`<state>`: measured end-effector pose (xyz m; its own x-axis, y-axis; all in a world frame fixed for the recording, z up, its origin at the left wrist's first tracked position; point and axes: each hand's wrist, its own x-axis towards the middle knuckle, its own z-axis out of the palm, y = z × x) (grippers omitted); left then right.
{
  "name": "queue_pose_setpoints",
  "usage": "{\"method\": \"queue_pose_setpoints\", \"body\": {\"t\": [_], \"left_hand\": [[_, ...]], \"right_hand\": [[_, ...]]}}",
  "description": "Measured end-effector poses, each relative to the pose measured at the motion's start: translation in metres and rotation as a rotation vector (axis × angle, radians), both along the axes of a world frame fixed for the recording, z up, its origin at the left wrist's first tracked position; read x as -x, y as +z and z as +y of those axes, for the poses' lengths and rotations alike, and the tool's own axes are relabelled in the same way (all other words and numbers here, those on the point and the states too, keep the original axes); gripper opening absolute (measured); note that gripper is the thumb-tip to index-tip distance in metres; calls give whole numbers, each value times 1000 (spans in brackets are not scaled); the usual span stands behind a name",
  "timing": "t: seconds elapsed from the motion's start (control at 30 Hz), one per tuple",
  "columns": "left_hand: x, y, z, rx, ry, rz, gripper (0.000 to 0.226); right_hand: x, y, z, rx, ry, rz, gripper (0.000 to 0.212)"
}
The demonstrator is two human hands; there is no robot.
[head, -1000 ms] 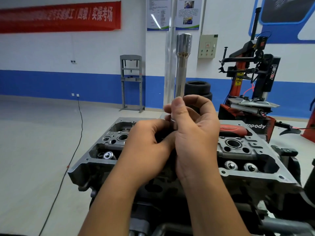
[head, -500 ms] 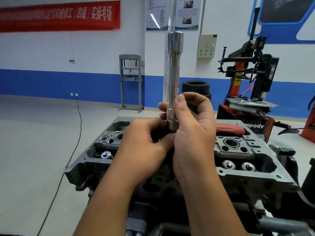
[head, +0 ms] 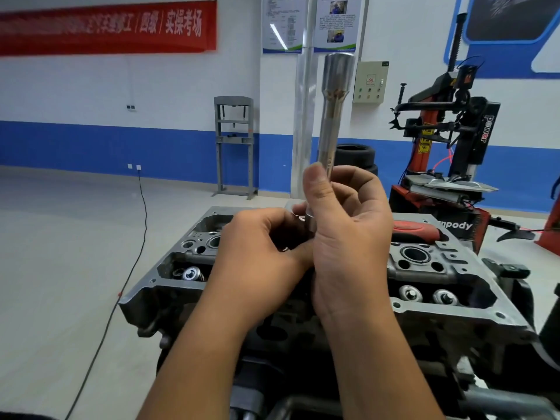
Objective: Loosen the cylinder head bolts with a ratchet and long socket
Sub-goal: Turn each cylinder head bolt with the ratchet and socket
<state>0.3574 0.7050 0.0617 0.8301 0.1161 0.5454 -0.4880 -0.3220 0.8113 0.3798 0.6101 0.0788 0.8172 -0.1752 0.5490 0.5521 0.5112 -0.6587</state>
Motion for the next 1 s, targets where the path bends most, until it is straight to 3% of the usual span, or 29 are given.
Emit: {"method": "queue_pose_setpoints", "body": {"t": [0.17,0.27,0.37,0.47,0.57,0.67,0.77,0.93,1.0], "left_hand": [[3,2,3,-58,-167,75,14],[0,1,3,-65,-83,28,15],[-2,-1,1,-78,53,3,7],[0,1,3,-111,-56,63,20],[0,2,4,-116,-150,96,14],[-2,-1,4,-97,-66,29,11],[-2,-2,1,-109,53,2,14],[0,2,3,-69,-134,52,14],[0,1,3,-53,-100,32,14]], "right_hand": [[1,0,0,-17,-25,-28,32],[1,1,0,-6,43,-3,32],[0,-2,0,39,-21,-14,28],[-1,-2,-1,35,-71,-21,22],[-1,-1,-1,-11,38,6,10],[-1,0,-1,-19,70,0,19],[1,-1,-2,32,-37,-45,31],[-1,-1,-3,-37,-24,-48,16],[1,0,-2,-24,19,-47,18]]}}
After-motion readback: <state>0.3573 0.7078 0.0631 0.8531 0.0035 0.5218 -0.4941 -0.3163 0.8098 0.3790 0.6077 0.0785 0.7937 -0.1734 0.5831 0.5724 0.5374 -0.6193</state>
